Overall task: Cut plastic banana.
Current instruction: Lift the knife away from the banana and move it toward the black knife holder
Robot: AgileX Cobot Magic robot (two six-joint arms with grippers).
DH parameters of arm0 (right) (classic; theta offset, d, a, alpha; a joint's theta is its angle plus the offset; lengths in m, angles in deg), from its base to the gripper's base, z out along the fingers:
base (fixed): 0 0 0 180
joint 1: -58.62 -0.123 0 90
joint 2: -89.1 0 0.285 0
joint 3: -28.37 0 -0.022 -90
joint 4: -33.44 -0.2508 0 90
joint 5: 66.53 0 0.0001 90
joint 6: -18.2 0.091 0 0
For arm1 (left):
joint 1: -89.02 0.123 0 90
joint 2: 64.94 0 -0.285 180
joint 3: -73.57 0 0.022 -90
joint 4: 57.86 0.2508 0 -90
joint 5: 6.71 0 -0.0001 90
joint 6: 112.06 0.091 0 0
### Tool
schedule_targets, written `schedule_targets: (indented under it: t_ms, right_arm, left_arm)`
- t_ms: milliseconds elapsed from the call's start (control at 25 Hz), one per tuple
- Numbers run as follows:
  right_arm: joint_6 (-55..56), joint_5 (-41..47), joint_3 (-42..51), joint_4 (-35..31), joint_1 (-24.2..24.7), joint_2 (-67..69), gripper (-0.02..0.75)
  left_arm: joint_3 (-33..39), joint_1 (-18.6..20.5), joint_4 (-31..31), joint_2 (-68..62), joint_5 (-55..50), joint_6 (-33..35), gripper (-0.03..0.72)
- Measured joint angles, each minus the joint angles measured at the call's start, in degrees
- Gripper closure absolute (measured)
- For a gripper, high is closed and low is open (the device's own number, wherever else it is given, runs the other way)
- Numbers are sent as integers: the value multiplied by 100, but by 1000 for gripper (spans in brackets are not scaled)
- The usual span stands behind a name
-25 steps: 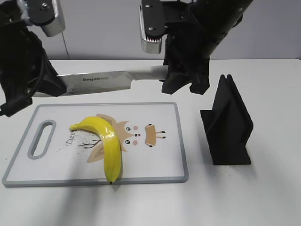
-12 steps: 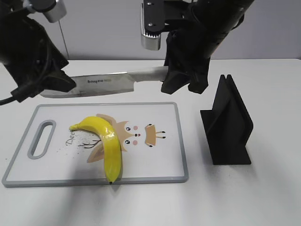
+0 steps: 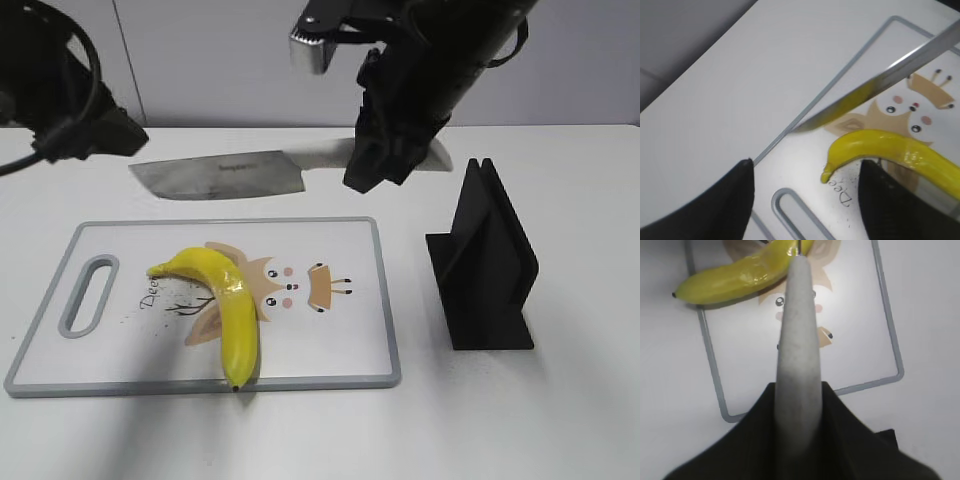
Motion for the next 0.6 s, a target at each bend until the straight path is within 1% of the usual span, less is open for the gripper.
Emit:
schedule_targets:
  t_ms: [40,120,160,240,360,480,560,600]
  right_arm:
    - [280,15,-72,115,0,0,547]
    - [882,69,-268,348,0,0,547]
    - [1104,95,-357,429,0,0,547]
    - [1627,123,-552,534,6,0,547]
    - [2385,175,-734,539,6,0,547]
    - [3080,578,-778,539,6,0,547]
    - [3468,959,-750,546,6,-6,547]
    - [3638,1045,-690,546,6,-27,547]
  left_arm:
    - [-19,53,294,44,-9,-560,53]
    - [-150,227,750,63,-213,-1448,57]
    - [-248,360,902,63,-375,-1811,59]
    - [-410,657,1020,63,-646,-2405,64]
    - [-527,1145,1084,75,-1233,-2951,72]
    - [-533,1609,1112,75,-2204,-3100,89]
    - [-492,1839,1112,106,-2835,-3143,103]
    - [-443,1929,1112,155,-2960,-3154,106]
